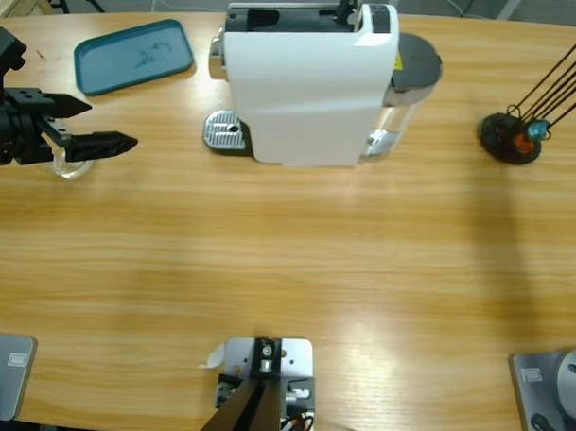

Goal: Pour coffee

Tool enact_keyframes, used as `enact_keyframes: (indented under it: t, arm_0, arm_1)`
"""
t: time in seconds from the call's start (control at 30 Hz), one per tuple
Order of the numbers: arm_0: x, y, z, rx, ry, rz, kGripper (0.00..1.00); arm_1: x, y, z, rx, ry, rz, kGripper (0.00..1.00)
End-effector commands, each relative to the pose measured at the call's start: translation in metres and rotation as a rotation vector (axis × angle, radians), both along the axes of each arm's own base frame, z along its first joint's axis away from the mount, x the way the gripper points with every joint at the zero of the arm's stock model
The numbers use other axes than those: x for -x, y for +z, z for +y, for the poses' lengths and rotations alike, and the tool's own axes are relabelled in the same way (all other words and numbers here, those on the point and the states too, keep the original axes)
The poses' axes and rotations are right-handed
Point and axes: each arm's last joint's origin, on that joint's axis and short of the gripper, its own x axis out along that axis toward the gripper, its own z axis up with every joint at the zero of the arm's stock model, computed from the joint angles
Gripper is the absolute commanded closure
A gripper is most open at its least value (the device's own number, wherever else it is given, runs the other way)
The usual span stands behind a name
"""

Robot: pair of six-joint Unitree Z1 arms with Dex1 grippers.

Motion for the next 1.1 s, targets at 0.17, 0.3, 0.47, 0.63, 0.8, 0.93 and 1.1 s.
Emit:
enact_keyframes:
  t: [0.17, 0.3, 0.47, 0.63, 0.8, 0.93, 1.1]
  arm_0:
    - [0.007, 0.003, -0.008, 0.025, -0.028, -0.038, 0.0]
    - [0.008, 0.011, -0.014, 0.028, -0.048, -0.074, 0.0]
    - [0.015, 0.022, -0.009, 0.025, -0.082, -0.115, 0.0]
    - [0.023, 0.023, -0.002, 0.033, -0.077, -0.12, 0.0]
    - [0.03, 0.019, 0.005, 0.032, -0.071, -0.122, 0.0]
    - [0.034, 0.02, 0.009, 0.039, -0.069, -0.129, 0.0]
    - [0.036, 0.018, 0.01, 0.038, -0.065, -0.123, 0.0]
  arm_1:
    - [0.037, 0.053, 0.021, -0.022, 0.248, -0.122, 1.0]
    - [0.025, 0.042, 0.079, 0.086, 0.753, -0.027, 1.0]
    - [-0.002, 0.051, 0.15, 0.255, 1.159, -0.015, 1.0]
    - [-0.017, 0.08, 0.219, 0.352, 1.386, -0.038, 1.0]
    - [-0.038, 0.08, 0.258, 0.361, 1.424, -0.048, 1.0]
    - [-0.061, 0.078, 0.281, 0.409, 1.414, -0.065, 1.0]
    - [-0.097, 0.074, 0.296, 0.463, 1.366, -0.072, 1.0]
